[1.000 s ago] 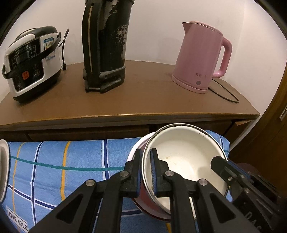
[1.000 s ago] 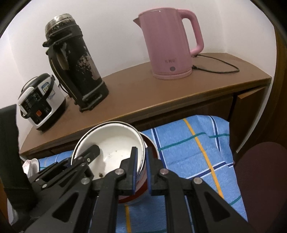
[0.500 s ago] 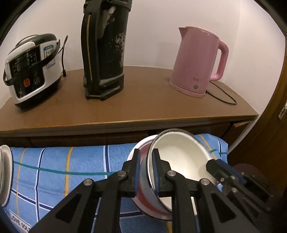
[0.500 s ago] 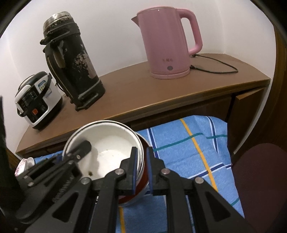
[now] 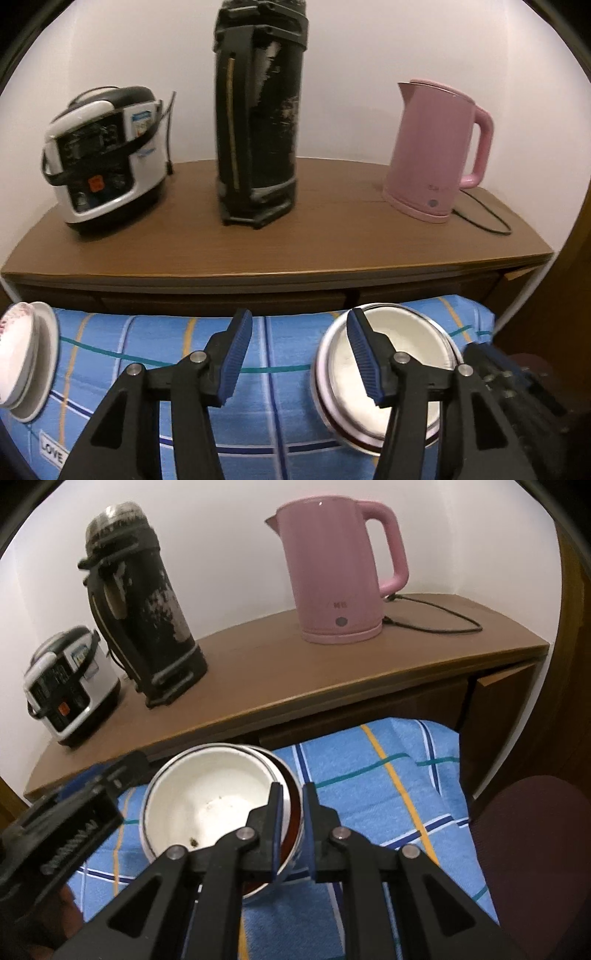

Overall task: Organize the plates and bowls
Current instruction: 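Open the right gripper to release the white enamel bowl, then withdraw the right gripper from the nested bowls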

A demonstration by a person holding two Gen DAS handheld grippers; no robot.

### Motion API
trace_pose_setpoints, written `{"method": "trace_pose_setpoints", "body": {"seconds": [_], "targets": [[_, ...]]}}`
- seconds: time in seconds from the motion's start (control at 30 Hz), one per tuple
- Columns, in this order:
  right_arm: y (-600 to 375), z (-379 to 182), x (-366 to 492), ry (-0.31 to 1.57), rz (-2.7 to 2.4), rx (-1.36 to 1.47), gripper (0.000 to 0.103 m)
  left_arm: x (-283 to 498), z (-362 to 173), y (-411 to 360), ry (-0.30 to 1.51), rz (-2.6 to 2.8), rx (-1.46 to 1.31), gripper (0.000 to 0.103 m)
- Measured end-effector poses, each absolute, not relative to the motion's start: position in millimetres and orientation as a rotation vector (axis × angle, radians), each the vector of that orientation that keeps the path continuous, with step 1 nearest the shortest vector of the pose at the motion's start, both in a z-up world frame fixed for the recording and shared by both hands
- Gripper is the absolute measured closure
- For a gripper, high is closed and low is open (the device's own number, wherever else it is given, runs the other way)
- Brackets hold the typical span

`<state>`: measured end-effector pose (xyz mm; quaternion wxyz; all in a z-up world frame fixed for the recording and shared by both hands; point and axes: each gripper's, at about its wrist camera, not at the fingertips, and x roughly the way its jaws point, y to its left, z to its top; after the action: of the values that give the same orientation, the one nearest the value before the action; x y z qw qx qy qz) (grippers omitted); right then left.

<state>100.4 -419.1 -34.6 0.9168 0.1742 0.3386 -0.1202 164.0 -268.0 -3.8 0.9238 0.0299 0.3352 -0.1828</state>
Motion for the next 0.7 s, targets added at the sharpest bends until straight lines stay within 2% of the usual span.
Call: {"method": "trace_pose_setpoints", "body": {"seconds": [0.07,0.23,0.3,0.53,0.7], "targets": [[-418,-30,95,0.673,-0.252,0.364,0.083,162,-5,-266,0.694,-0.378,0.066,0.047],[-411,-23,82,0.638,-0.257,0.367,0.045,153,-5,-260,0.701,-0.387,0.070,0.046],[-409,-21,76,0.625,-0.262,0.369,0.042,148,-6,-259,0.702,-0.386,0.082,0.045],[-405,-23,61,0.617,-0.261,0.384,0.040,134,-9,-250,0.709,-0.371,0.095,0.044],[-400,-19,50,0.605,-0.258,0.379,0.035,126,-7,-245,0.702,-0.361,0.103,0.044]]}}
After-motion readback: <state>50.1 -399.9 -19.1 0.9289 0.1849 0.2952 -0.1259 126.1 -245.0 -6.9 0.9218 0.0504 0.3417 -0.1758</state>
